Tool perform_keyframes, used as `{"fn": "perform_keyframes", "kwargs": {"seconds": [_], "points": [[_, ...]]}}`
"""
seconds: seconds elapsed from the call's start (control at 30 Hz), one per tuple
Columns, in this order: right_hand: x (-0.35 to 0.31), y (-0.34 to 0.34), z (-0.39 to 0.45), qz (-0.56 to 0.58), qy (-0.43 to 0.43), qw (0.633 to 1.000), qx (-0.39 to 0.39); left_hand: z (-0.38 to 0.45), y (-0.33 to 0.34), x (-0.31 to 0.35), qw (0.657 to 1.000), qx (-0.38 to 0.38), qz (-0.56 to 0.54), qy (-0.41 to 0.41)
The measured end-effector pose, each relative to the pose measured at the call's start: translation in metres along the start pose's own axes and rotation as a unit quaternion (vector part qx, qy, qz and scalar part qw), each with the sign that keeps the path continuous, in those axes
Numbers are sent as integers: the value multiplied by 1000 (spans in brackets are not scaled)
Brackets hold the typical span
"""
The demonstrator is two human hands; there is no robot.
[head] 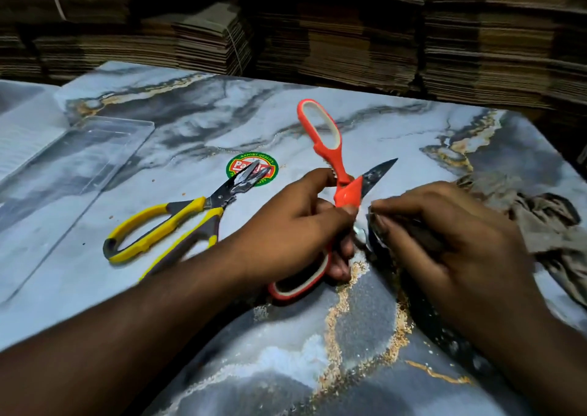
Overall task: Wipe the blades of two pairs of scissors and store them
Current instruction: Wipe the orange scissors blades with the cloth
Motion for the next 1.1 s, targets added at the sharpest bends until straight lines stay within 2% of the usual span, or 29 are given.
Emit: {"fn": "perform_keyframes", "kwargs": {"seconds": [0.07, 0.17, 0.3, 0.53, 0.67, 0.87, 1.0, 1.1], "points": [[4, 4, 6, 19, 42, 999, 12, 3, 3, -3, 1000, 1, 17, 13], [-1, 11, 0, 18, 4, 999, 27, 6, 4, -7, 999, 16, 13, 36], [-2, 19, -6, 7, -9, 1000, 3, 5, 2, -6, 999, 19, -3, 42], [9, 18, 4, -33, 16, 999, 11, 3, 4, -7, 998, 31, 23, 58], [4, 2, -4, -22, 34, 998, 55, 6, 4, -8, 998, 29, 22, 47], [5, 16, 5, 15, 26, 1000, -2, 7, 0, -10, 999, 33, 9, 41], [1, 16, -1, -28, -17, 999, -22, 6, 2, -11, 999, 32, 13, 32], [3, 18, 5, -43, -9, 999, -15, 8, 2, -11, 998, 35, 28, 32]]}}
Point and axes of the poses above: each hand's wrist, its own z-axis towards the middle knuckle, its own y-axis out of the palm, x = y × z, the point moved 3 cm from there along z, towards the middle knuckle, and after that the axes turned 12 degrees about -x, right-handed, at the moved point
